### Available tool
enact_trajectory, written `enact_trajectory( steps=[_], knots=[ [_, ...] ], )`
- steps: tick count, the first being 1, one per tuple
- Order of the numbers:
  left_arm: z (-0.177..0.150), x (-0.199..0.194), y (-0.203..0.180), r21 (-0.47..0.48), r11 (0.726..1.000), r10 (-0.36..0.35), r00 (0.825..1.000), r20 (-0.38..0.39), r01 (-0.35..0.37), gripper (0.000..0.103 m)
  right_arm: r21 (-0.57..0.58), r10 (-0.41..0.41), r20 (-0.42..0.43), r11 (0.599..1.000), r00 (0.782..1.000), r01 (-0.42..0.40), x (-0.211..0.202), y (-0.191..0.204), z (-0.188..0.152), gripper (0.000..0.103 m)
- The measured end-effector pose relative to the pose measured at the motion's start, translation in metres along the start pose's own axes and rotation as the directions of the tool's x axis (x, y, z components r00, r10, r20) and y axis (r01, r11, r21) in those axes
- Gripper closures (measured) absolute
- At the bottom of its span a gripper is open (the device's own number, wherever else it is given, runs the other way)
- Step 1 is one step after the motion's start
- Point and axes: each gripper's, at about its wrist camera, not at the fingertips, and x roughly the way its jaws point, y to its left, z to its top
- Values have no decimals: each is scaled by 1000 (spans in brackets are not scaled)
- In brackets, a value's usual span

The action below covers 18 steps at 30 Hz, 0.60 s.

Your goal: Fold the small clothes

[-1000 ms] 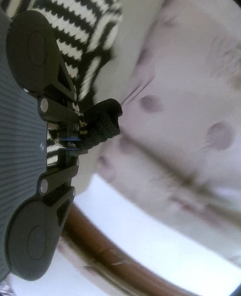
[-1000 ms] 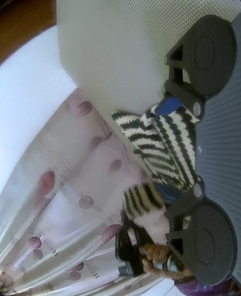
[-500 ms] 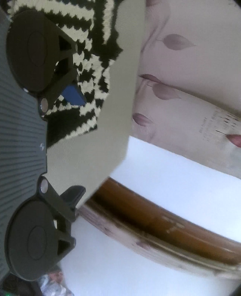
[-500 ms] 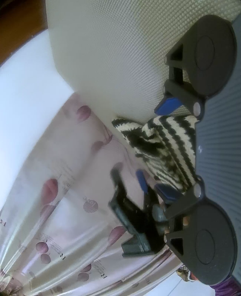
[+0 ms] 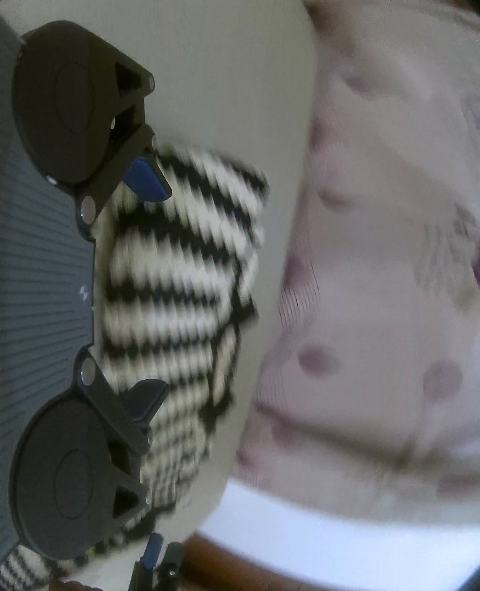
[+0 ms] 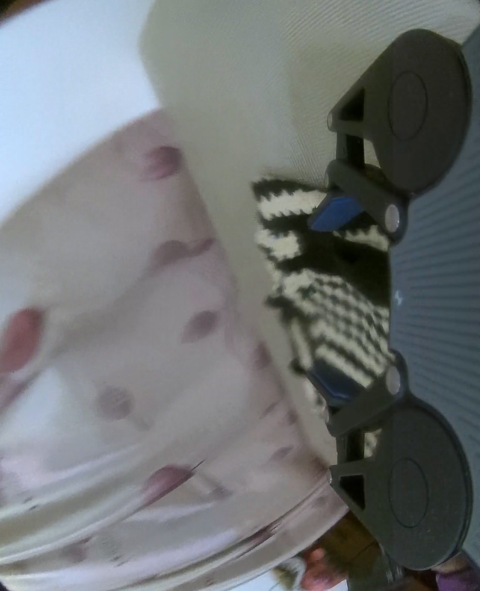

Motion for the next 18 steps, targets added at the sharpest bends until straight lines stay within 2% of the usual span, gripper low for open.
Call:
enact_trajectory(
  steps=[2, 3, 4, 6, 9, 11, 13, 16, 18],
  knots=[
    [2, 5, 16, -75, 997, -17, 1000, 5, 17, 3, 0, -35, -76, 999, 997, 35, 31, -5, -1, 54],
    [1, 4, 21, -101, 994, -32, 999, 21, 34, 1, -11, -45, -124, 999, 991, 44, 45, -5, -1, 87],
    [1, 5, 23, -103, 994, -34, 999, 25, 36, 1, -26, -57, -150, 998, 987, 54, 52, -3, -2, 88],
    [0, 8, 20, -88, 995, -35, 999, 27, 38, 0, -80, -76, -125, 995, 989, 66, 55, 5, 1, 88],
    [3, 8, 16, -75, 996, -47, 998, 30, 49, 0, -133, -63, 24, 989, 998, 65, 37, 19, 15, 89],
    [1, 1, 21, -89, 994, -58, 998, 29, 60, 0, -142, -55, 91, 988, 994, 67, 32, 21, 24, 89],
    [0, 1, 21, -98, 993, -60, 998, 26, 62, 0, -144, -101, 71, 983, 992, 110, 43, 12, 23, 89],
    [0, 1, 19, -92, 994, -52, 998, 22, 54, 0, -128, -176, -30, 977, 984, 171, 67, -7, 8, 89],
    [0, 2, 18, -86, 995, -45, 999, 17, 47, 0, -108, -188, -62, 978, 980, 181, 74, -11, 5, 89]
  ],
)
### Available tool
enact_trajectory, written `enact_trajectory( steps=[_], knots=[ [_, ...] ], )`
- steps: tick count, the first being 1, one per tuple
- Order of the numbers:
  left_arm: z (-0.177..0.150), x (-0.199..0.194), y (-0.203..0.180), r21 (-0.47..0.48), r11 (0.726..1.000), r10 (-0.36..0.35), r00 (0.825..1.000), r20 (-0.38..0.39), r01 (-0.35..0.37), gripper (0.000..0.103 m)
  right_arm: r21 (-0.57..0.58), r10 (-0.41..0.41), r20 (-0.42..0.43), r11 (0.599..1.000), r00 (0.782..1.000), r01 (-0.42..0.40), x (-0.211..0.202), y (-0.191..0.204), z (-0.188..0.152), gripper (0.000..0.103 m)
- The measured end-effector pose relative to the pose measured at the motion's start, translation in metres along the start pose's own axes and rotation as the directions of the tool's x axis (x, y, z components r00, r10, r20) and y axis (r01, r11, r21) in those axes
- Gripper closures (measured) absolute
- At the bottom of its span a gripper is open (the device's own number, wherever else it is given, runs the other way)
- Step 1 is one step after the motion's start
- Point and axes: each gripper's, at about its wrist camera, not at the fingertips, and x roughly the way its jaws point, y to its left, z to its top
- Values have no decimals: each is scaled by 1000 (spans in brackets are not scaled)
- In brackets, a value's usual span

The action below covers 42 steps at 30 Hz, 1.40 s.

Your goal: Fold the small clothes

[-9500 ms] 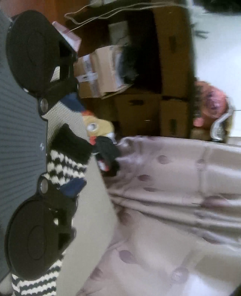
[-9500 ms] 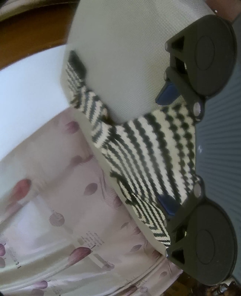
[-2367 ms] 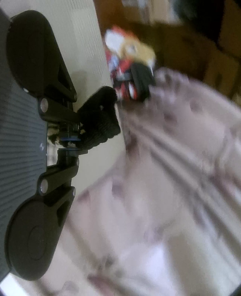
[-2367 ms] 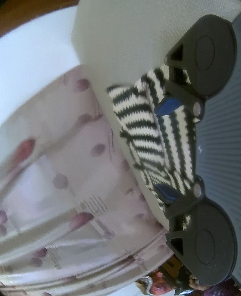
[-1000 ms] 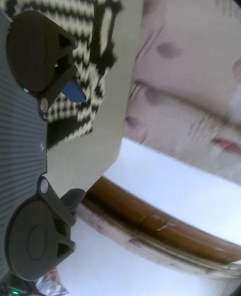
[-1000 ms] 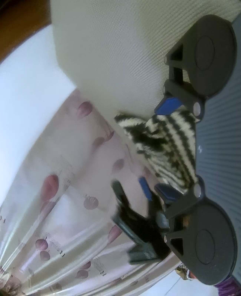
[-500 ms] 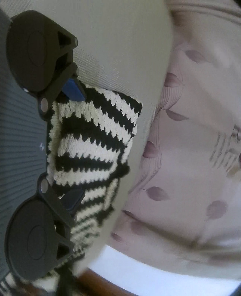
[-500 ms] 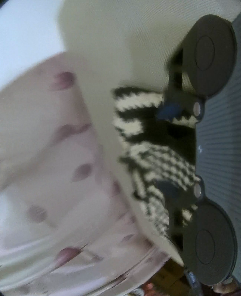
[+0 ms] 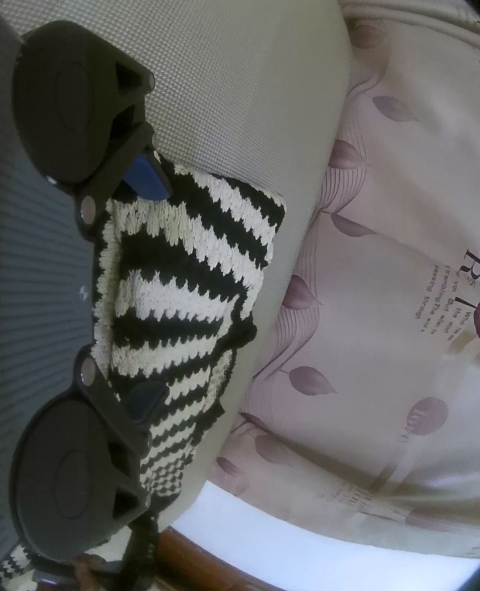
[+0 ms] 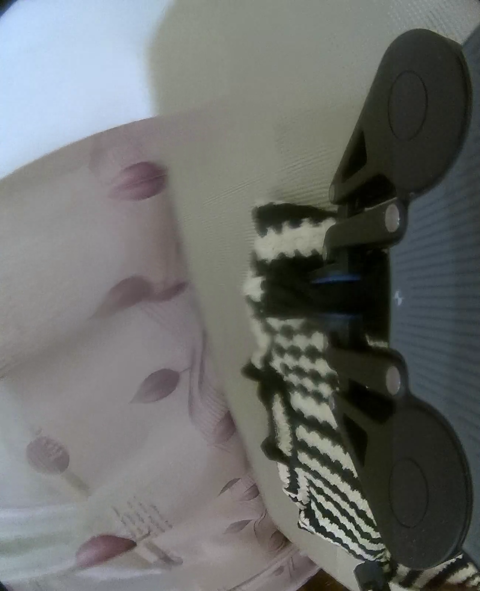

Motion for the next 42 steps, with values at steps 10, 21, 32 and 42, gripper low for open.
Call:
enact_trajectory(
  steps=[10, 21, 32, 42],
  knots=[
    [0, 0, -2, 19, 1000, 10, 1000, -8, -10, 0, 136, 63, -39, 989, 997, -57, 8, -22, 6, 81],
    [-7, -93, -5, 36, 994, -103, 993, -64, 105, 0, 165, 160, 96, 971, 982, -175, -187, -49, -88, 34],
    [-42, -178, 45, 6, 999, -52, 993, -107, 53, 3, 133, 61, 66, 989, 996, -69, -241, -22, -176, 35],
    [-68, -183, 78, -181, 975, -161, 972, -169, 130, 26, 150, 108, 49, 982, 993, -114, -238, -11, -190, 81]
  ],
)
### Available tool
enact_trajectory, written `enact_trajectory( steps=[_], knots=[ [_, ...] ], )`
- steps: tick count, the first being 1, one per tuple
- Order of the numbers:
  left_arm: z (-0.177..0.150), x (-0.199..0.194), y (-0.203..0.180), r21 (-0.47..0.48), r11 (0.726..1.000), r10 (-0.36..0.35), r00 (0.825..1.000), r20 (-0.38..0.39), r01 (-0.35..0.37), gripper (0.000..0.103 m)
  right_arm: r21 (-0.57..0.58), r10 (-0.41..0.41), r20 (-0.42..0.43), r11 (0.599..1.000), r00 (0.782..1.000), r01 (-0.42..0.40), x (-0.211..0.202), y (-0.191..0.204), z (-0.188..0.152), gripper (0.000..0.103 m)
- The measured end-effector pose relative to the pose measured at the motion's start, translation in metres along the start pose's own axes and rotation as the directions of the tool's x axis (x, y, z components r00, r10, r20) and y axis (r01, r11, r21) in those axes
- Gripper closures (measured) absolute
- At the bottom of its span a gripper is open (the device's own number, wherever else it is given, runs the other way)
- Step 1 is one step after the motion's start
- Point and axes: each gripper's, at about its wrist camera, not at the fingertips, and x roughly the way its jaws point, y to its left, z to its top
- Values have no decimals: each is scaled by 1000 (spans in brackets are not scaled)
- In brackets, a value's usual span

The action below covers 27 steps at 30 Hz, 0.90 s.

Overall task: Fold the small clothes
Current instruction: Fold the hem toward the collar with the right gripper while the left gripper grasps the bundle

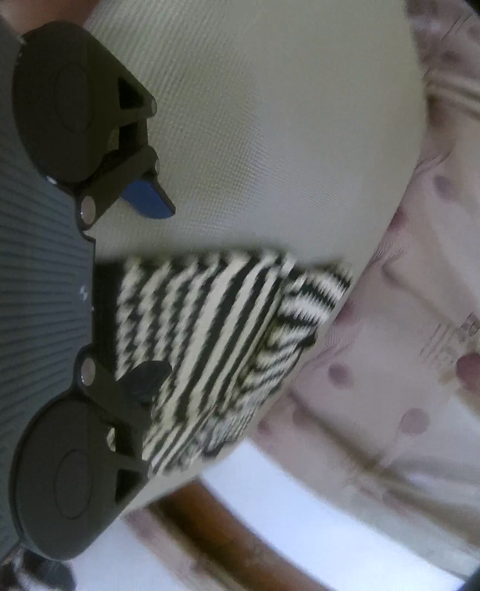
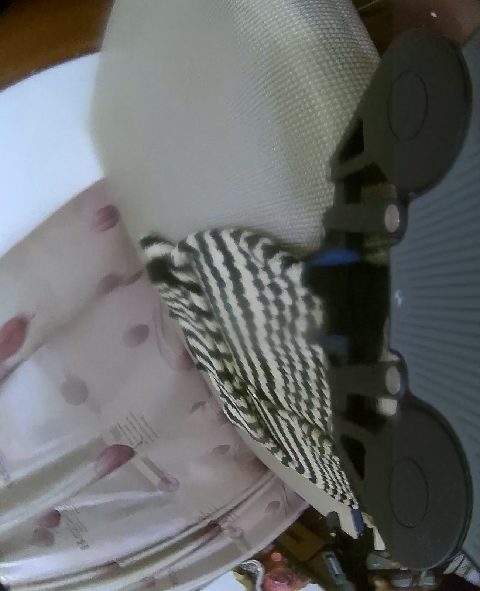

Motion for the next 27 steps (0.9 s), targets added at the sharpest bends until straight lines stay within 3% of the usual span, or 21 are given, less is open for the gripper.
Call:
enact_trajectory(
  steps=[1, 2, 4, 6, 9, 13, 16, 18, 20, 22, 25, 26, 27],
  knots=[
    [-2, 1, -3, 16, 1000, -13, 1000, -10, 13, 27, 39, 17, -7, 999, 1000, -17, 0, -5, 0, 88],
    [-4, 3, -6, 39, 999, -17, 1000, -18, 18, 29, 73, 33, -16, 997, 999, -32, 0, -10, 0, 88],
    [-5, 5, -7, 35, 998, -42, 998, -36, 43, 43, 128, 64, -14, 990, 998, -62, 0, -17, -1, 88],
    [-5, 8, -1, 2, 999, -49, 998, -45, 49, 69, 189, 96, -11, 978, 995, -92, 1, -25, -1, 88],
    [-3, 11, 12, -42, 996, -86, 995, -54, 83, 76, 229, 141, -16, 964, 990, -133, 3, -29, -1, 88],
    [2, 16, 25, -82, 986, -151, 987, -55, 146, 65, 328, 208, -16, 925, 978, -191, 12, -39, -4, 87],
    [2, 16, 20, -75, 978, -198, 979, -46, 194, 41, 384, 229, 1, 899, 973, -212, 16, -45, -6, 87],
    [1, 18, 4, 8, 976, -216, 975, -53, 217, 12, 399, 231, 3, 892, 973, -213, 17, -45, -6, 87],
    [-3, 20, -9, 72, 972, -220, 974, -53, 223, 0, 402, 231, -2, 891, 973, -211, 18, -45, -4, 87],
    [-10, 23, -21, 141, 974, -176, 984, -32, 179, 1, 407, 230, -3, 889, 973, -209, 19, -46, -3, 86],
    [-15, 23, -25, 161, 973, -167, 986, -19, 168, 4, 414, 234, 1, 885, 972, -214, 21, -46, -4, 87],
    [-15, 23, -23, 154, 974, -165, 986, -14, 165, 9, 417, 238, 3, 883, 971, -217, 22, -46, -4, 87],
    [-15, 22, -21, 141, 977, -162, 987, -11, 161, 20, 420, 240, 6, 881, 971, -220, 22, -47, -4, 87]
  ],
)
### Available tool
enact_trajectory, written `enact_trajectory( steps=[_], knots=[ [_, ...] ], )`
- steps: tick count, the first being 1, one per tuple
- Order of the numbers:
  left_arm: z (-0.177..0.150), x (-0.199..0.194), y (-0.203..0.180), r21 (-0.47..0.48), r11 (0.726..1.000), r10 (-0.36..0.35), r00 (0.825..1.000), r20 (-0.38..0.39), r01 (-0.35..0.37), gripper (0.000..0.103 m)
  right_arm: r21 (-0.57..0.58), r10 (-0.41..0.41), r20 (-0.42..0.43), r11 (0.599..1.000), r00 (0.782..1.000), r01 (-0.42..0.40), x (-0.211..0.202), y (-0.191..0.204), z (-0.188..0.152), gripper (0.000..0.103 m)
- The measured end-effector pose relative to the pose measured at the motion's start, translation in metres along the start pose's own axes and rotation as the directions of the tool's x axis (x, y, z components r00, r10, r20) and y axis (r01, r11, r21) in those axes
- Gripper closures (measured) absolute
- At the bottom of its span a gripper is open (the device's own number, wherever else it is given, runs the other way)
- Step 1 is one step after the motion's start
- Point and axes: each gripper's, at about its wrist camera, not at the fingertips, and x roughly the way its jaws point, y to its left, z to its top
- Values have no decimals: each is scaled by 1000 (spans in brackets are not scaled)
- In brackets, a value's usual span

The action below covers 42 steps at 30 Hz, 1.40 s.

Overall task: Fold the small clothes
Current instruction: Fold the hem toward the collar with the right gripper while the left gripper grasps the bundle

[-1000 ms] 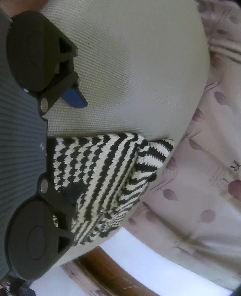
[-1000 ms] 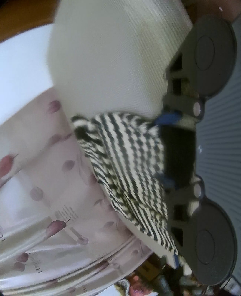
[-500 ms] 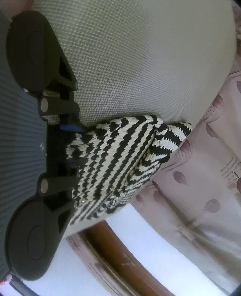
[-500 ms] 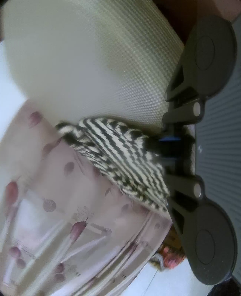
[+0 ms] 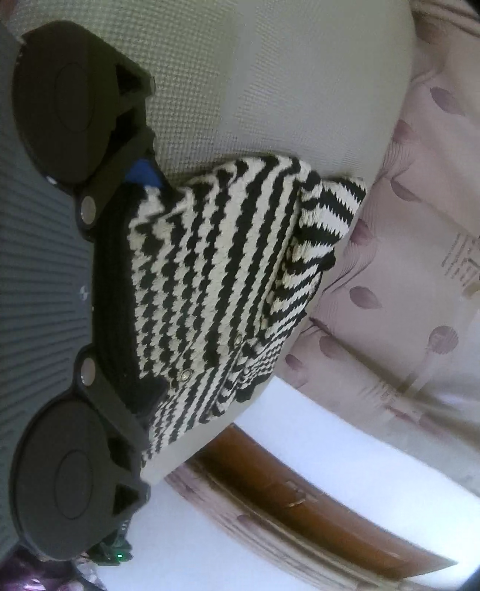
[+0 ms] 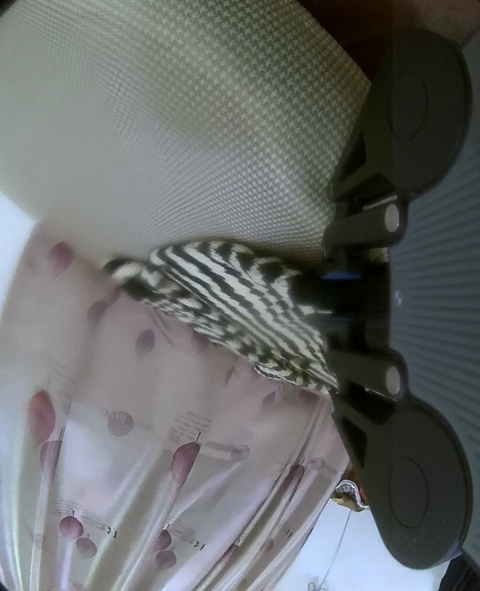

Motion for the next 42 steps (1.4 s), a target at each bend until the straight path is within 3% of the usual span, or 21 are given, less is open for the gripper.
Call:
enact_trajectory(
  steps=[1, 2, 3, 6, 10, 15, 28, 34, 42],
  knots=[
    [0, -1, 3, -16, 1000, 0, 1000, -3, 0, 35, -6, 0, 3, 1000, 1000, 0, 0, 0, 0, 88],
    [1, 1, 8, -39, 999, 12, 1000, -27, -13, 83, -22, -6, 8, 1000, 1000, 6, 0, 1, -1, 90],
    [2, 4, 16, -69, 997, 43, 998, -53, -46, 91, -43, -16, 10, 999, 1000, 16, 1, 3, -2, 91],
    [-1, -1, 30, -169, 985, 8, 999, -31, -13, 92, -55, -26, 26, 998, 999, 28, 2, 4, -4, 93],
    [1, -13, 25, -181, 983, -2, 1000, 1, 2, 92, -18, 40, 40, 999, 998, -40, -6, 6, -3, 93],
    [8, -13, 30, -231, 973, -13, 1000, 18, 17, 92, 4, 63, 58, 998, 996, -63, -11, 7, 3, 93],
    [44, -16, 4, -214, 975, -34, 994, 101, 55, 92, -32, 171, 101, 985, 980, -169, -5, 47, 32, 93],
    [78, -8, -7, -198, 979, -18, 987, 160, 50, 92, -47, 195, 110, 980, 975, -191, 8, 61, 59, 93],
    [148, 37, -12, -180, 983, 14, 969, 245, 31, 92, -81, 198, 126, 979, 972, -189, 51, 77, 127, 93]
  ],
)
